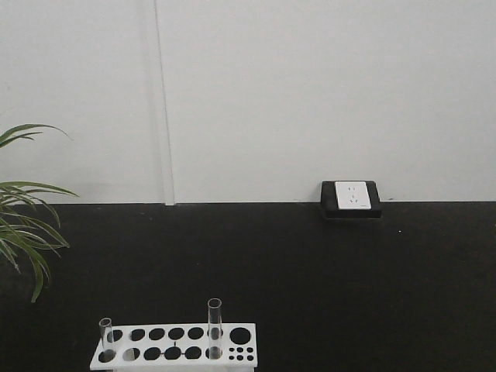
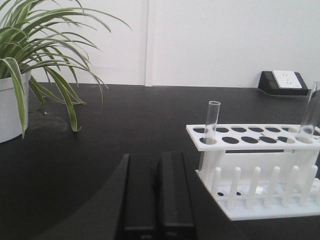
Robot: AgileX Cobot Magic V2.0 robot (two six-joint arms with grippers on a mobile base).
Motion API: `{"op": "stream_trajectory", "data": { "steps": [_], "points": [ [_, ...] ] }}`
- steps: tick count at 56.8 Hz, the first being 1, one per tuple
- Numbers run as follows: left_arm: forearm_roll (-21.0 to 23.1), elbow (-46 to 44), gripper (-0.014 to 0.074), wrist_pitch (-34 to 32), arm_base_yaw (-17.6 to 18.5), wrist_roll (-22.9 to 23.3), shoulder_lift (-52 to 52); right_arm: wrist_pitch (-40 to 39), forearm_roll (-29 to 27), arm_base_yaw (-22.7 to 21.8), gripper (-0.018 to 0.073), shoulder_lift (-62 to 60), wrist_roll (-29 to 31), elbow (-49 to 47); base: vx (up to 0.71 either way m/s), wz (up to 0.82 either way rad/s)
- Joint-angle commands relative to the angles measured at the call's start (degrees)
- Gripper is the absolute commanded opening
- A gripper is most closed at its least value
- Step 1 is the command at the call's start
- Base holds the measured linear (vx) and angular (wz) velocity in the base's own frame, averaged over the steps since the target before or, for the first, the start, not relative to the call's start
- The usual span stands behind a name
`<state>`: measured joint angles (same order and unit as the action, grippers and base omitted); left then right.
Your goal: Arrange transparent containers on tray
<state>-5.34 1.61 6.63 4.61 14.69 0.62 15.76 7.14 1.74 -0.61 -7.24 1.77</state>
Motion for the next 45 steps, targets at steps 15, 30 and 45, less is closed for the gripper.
{"op": "stream_trajectory", "data": {
  "steps": [15,30,45],
  "points": [
    [0.34,1.91,-0.0007,-4.38,-0.12,0.28,1.35,-4.66,0.61,0.08,-0.0011,-0.27,0.16,0.45,0.00,0.00],
    [0.34,1.91,-0.0007,-4.38,-0.12,0.28,1.35,-4.66,0.61,0.08,-0.0011,-0.27,0.16,0.45,0.00,0.00],
    [0.34,1.91,-0.0007,-4.38,-0.12,0.28,1.35,-4.66,0.61,0.08,-0.0011,-0.27,0.16,0.45,0.00,0.00]
  ]
}}
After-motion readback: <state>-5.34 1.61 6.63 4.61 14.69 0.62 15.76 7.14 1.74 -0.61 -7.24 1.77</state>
